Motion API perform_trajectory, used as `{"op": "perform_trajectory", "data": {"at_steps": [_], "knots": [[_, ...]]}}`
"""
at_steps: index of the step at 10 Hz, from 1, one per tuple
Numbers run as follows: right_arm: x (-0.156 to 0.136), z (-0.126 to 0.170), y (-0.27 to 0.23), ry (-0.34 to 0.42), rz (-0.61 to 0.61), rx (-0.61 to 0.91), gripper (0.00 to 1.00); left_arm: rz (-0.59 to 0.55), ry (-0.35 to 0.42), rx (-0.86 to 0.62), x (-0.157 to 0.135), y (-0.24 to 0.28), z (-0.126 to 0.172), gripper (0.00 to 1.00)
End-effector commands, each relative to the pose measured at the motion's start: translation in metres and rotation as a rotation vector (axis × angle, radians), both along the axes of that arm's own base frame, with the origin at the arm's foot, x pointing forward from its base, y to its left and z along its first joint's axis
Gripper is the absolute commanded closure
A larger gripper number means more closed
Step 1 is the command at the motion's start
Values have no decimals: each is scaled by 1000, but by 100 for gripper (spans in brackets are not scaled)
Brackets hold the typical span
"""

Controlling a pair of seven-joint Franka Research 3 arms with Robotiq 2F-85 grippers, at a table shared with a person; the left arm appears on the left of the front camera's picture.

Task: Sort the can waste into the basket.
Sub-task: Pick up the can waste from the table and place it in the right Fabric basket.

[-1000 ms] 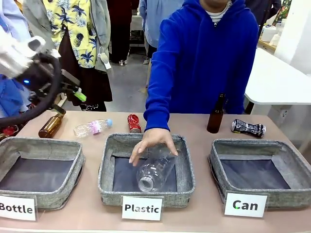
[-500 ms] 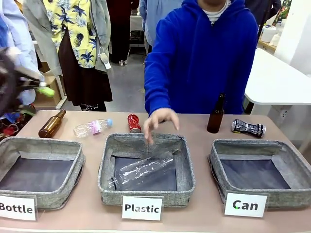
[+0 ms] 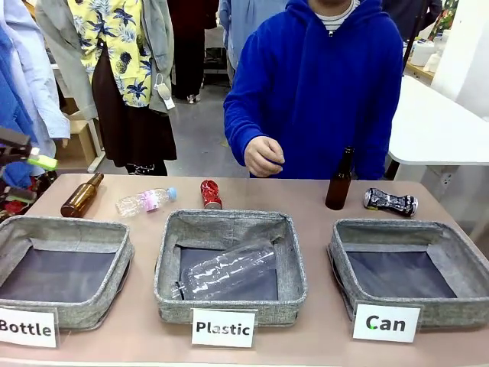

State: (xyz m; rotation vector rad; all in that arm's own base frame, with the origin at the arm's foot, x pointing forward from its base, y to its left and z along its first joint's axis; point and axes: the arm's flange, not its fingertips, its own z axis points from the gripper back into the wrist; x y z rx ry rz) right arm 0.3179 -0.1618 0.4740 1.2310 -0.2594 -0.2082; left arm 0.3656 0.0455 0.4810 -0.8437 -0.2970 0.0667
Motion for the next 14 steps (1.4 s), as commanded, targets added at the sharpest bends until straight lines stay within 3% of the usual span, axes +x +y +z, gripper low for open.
{"op": "perform_trajectory", "data": {"at_steps": [1, 3, 7, 8, 9, 12, 13, 14], "knots": [[-1, 1, -1, -24, 12, -6, 0, -10, -25, 110, 30, -51, 24, 0], [-1, 1, -1, -24, 12, -6, 0, 9, 3, 284, 62, -115, 30, 0], [-1, 1, -1, -24, 12, -6, 0, -31, 46, 514, 95, -208, -7, 0], [-1, 1, -1, -24, 12, -6, 0, -16, 66, 442, 90, -195, 0, 0], [-1, 1, -1, -24, 12, -6, 0, -46, 24, 461, 87, -207, -9, 0], [-1, 1, -1, -24, 12, -6, 0, -43, 43, 466, 91, -209, -15, 0], [-1, 1, -1, -24, 12, -6, 0, 88, 61, 447, 108, -223, -24, 0], [-1, 1, -1, -24, 12, -6, 0, 139, 56, 473, 128, -243, -31, 0]]}}
